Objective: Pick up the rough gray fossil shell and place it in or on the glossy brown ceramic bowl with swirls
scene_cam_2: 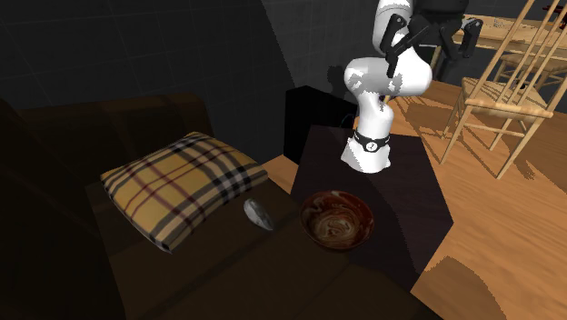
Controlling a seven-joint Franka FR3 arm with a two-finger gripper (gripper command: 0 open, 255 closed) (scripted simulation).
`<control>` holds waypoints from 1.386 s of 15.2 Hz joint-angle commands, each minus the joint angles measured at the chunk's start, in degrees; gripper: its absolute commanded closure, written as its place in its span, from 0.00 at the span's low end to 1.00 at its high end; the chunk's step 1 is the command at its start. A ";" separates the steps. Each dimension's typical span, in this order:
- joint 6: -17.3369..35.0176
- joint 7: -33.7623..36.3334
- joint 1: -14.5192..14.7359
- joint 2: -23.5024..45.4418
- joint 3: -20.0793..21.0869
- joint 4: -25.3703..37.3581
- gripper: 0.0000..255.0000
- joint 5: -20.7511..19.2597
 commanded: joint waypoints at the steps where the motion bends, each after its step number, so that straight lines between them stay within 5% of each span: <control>1: 0.00 0.00 0.00 0.00 0.00 0.00 0.00 0.00; 11: 15.20 -8.51 -4.19 4.62 -8.77 -10.23 0.00 -6.96; 21: 32.52 -16.69 -8.01 18.03 -18.42 -13.12 0.00 -12.43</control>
